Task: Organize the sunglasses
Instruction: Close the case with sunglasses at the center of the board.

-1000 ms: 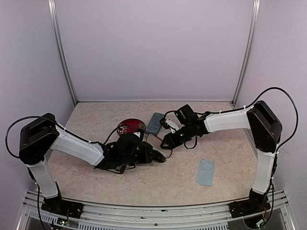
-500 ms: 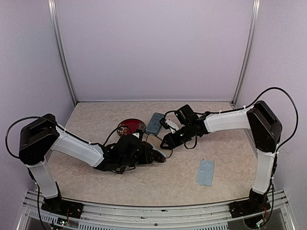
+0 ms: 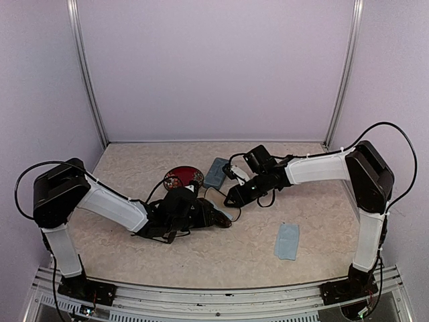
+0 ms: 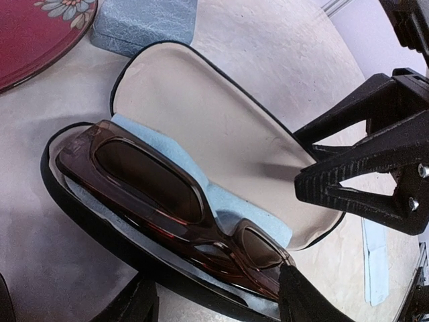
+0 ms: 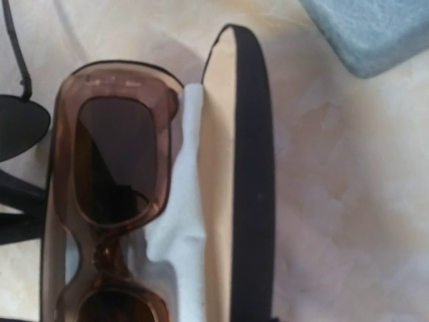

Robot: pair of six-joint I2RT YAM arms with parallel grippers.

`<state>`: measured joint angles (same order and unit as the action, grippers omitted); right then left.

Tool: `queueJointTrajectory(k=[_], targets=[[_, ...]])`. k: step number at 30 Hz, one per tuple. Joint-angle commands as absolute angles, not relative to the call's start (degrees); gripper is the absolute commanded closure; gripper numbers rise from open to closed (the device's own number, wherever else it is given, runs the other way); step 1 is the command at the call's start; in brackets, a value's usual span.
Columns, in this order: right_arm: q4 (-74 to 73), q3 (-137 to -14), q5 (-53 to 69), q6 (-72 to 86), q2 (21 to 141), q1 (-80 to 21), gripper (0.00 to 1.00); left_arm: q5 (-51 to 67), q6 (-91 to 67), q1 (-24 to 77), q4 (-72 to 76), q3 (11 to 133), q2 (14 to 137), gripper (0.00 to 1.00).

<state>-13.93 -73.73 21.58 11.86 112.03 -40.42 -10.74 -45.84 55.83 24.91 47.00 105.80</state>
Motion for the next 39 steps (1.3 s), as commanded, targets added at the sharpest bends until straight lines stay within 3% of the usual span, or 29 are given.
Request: queueJointTrajectory(k=[1, 17, 39], targets=[[-15.15, -75.24, 21.51, 11.41, 112.48, -40.25, 0.67, -9.34, -45.97, 55.63, 27.29, 48.68, 106.64, 0.42], [-16.72, -76.68, 19.29, 11.12, 113.44, -43.37, 0.79, -8.96, -44.67, 56.51, 27.55, 50.9, 106.7, 0.46], [-11.76, -74.02, 26.43, 14.49, 110.83, -46.67, 0.81, -9.33, -42.03, 57.92, 30.77, 50.88, 106.31, 0.44]])
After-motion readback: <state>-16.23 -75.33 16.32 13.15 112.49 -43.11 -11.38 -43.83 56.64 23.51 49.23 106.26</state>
